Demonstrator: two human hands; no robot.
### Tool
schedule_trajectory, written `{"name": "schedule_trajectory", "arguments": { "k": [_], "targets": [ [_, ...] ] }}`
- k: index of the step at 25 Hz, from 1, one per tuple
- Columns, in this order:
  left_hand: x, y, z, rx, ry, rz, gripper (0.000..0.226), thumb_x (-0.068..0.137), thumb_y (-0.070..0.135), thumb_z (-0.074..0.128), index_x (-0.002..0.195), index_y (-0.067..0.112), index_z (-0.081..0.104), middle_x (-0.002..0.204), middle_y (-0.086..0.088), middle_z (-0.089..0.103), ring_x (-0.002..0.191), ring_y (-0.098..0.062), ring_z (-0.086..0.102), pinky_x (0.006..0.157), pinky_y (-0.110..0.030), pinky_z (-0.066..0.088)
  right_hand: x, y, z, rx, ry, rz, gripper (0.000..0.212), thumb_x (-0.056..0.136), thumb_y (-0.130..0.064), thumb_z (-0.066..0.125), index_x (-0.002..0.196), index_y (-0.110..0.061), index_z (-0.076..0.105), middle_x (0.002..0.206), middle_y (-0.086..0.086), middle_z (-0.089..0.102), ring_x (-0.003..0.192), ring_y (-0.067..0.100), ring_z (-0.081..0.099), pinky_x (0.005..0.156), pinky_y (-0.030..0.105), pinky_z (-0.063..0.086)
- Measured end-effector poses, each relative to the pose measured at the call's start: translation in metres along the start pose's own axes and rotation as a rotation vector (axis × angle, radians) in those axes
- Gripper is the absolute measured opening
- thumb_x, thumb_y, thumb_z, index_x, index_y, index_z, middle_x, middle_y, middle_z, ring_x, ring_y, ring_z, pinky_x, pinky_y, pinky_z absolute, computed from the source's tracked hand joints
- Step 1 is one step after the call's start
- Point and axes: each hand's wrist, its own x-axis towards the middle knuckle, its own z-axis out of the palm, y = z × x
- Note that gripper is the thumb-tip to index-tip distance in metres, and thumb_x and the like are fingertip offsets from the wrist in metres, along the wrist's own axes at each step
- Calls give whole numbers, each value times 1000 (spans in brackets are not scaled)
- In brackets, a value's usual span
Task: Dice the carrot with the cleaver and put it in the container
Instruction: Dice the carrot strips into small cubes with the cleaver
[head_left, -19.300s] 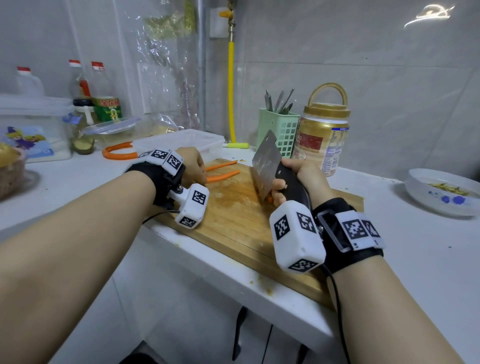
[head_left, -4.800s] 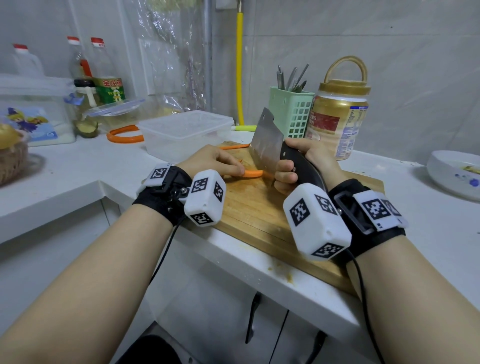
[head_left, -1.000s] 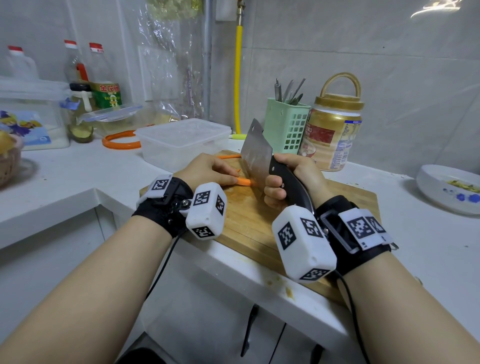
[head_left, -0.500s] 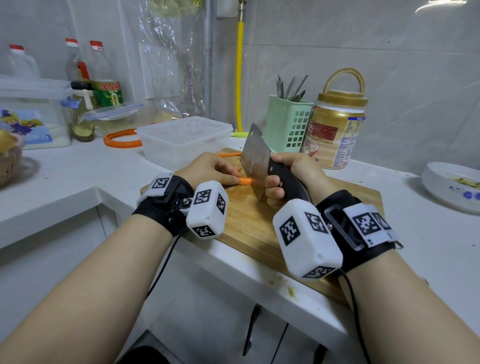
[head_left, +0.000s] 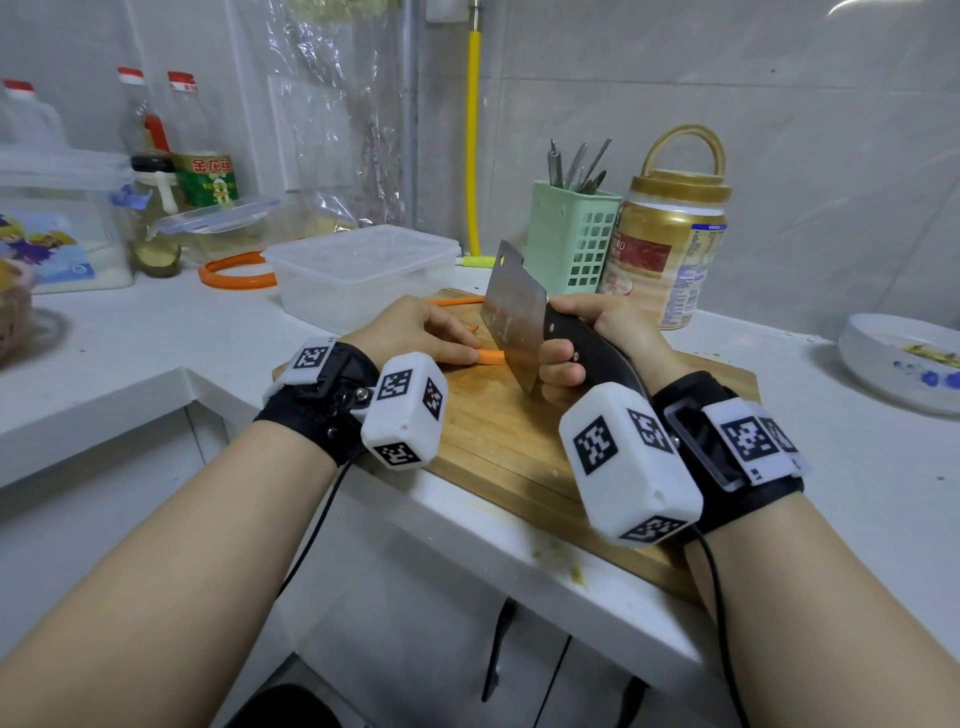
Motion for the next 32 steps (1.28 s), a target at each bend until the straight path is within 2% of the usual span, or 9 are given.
{"name": "schedule_trajectory", "arguments": {
  "k": [2, 8, 11, 15, 17, 23, 27, 29, 32],
  "targets": [
    [0, 0, -1, 6, -19, 2, 13, 77, 14, 80, 90, 17, 77, 109, 2, 71, 109, -5, 61, 98, -21, 43, -2, 0, -3, 12, 18, -12, 32, 97, -31, 38, 73, -11, 41, 44, 1, 39, 30, 14, 36, 46, 22, 23],
    [1, 0, 0, 15, -41, 6, 16, 77, 11, 79, 92, 16, 77, 107, 2, 72, 104, 10, 58, 84, -3, 39, -3, 1, -4, 36, 21, -53, 31, 98, -31, 38, 75, -10, 41, 43, 2, 39, 30, 15, 35, 50, 25, 21],
    [1, -1, 0, 3, -49, 14, 17, 77, 9, 80, 92, 14, 77, 108, -1, 72, 104, 8, 59, 82, 0, 40, -5, 2, -1, 56, -3, -97, 34, 98, -32, 38, 73, -10, 42, 43, 2, 38, 29, 16, 34, 52, 26, 18],
    [-2, 3, 2, 11, -32, 23, 24, 78, 8, 78, 101, 2, 75, 105, -6, 71, 92, 1, 60, 71, 4, 41, -6, 3, 3, 37, -23, -107, 36, 98, -32, 37, 70, -10, 42, 43, 2, 37, 29, 16, 34, 51, 27, 18],
    [-2, 4, 2, 17, -37, 27, 25, 78, 8, 78, 102, 1, 75, 105, -7, 71, 96, -4, 61, 71, 3, 41, -5, 4, 4, 24, -13, -108, 35, 99, -32, 37, 71, -10, 41, 43, 3, 38, 29, 16, 34, 52, 28, 17],
    [-1, 1, 1, 9, -36, 26, 22, 77, 10, 79, 98, 4, 76, 110, -10, 72, 114, -15, 61, 77, 1, 42, -5, 3, 3, -11, -4, -99, 36, 99, -30, 37, 70, -10, 42, 42, 3, 38, 29, 17, 35, 53, 29, 17],
    [-2, 2, 0, -8, -74, 10, 14, 78, 11, 79, 90, 17, 77, 104, 0, 73, 114, 2, 59, 86, -5, 38, -4, 2, 3, -33, 1, -64, 37, 99, -33, 39, 71, -10, 43, 44, 2, 39, 30, 16, 35, 53, 28, 20],
    [-2, 2, 0, -2, -71, 7, 13, 78, 12, 79, 89, 20, 77, 104, 1, 73, 113, 2, 59, 84, -4, 38, -2, 1, 2, -42, 0, -48, 36, 99, -34, 40, 71, -10, 44, 44, 2, 39, 30, 15, 35, 50, 27, 21],
    [-4, 4, 1, 0, -57, 17, 12, 79, 12, 78, 87, 20, 76, 106, -7, 73, 111, -10, 62, 76, 2, 41, 1, 0, 2, -43, -8, -2, 33, 99, -34, 39, 76, -11, 42, 44, 2, 39, 30, 15, 35, 43, 19, 26]
  ]
}}
